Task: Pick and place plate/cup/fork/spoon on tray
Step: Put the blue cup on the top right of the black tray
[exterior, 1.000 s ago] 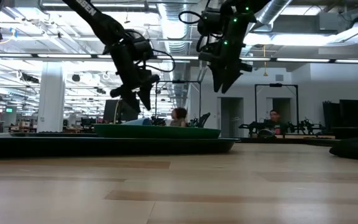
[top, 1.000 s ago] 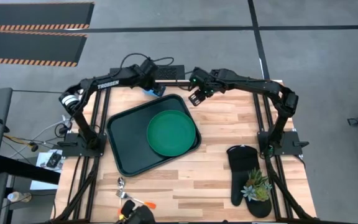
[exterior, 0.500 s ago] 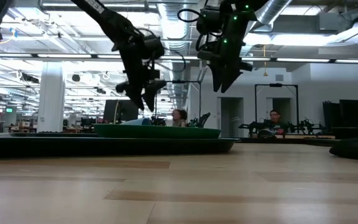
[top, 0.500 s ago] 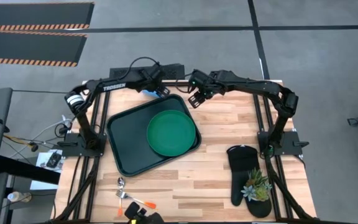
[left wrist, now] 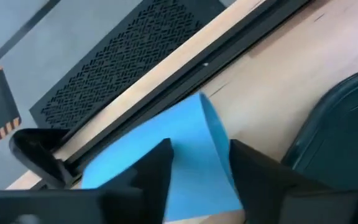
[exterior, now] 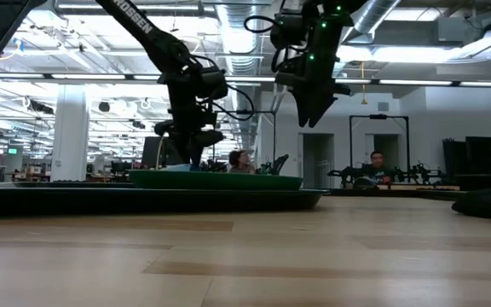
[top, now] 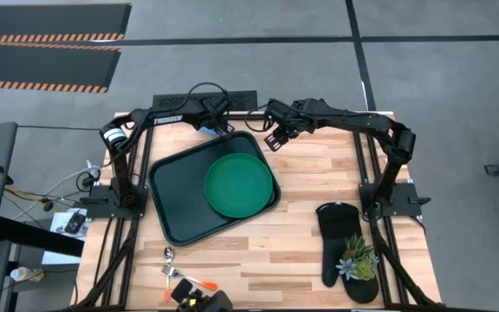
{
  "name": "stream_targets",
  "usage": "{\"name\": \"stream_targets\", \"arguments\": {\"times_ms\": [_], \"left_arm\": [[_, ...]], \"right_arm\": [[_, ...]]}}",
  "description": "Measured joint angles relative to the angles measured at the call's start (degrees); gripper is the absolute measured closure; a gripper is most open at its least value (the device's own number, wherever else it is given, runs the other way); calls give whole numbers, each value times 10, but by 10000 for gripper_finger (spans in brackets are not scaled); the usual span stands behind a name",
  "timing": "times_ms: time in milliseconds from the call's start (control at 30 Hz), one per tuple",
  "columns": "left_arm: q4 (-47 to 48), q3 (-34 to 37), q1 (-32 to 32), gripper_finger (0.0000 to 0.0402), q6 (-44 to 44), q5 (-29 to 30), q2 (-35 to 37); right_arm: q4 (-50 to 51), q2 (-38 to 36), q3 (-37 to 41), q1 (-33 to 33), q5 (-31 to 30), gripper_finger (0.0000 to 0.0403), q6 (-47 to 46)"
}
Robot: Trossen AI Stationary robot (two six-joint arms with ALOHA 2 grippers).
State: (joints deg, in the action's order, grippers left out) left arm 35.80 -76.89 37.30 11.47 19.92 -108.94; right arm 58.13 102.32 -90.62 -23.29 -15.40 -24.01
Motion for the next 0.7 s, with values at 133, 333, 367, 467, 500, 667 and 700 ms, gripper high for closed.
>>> {"name": "stream_targets", "arguments": {"times_ms": [133, 333, 367, 467, 500, 667, 700], "left_arm": [[27, -2, 8, 372, -13, -18, -4], [58, 1, 28, 399, -12, -51, -3], [68, 3, 30, 400, -13, -53, -5], [76, 4, 31, 401, -20, -51, 1], [77, 3, 30, 401, -26, -51, 9], [116, 3, 30, 401, -48, -102, 75], [126, 3, 30, 401, -39, -108, 96]], "right_arm": [[20, 0, 0, 0, 0, 237, 0], [30, -1, 0, 0, 0, 237, -11], [31, -4, 0, 0, 1, 237, -11], [29, -22, 0, 0, 0, 237, -11], [29, -28, 0, -1, 1, 237, -11], [39, -85, 0, -5, 3, 237, -11], [45, -101, 0, -5, 3, 237, -13]]}}
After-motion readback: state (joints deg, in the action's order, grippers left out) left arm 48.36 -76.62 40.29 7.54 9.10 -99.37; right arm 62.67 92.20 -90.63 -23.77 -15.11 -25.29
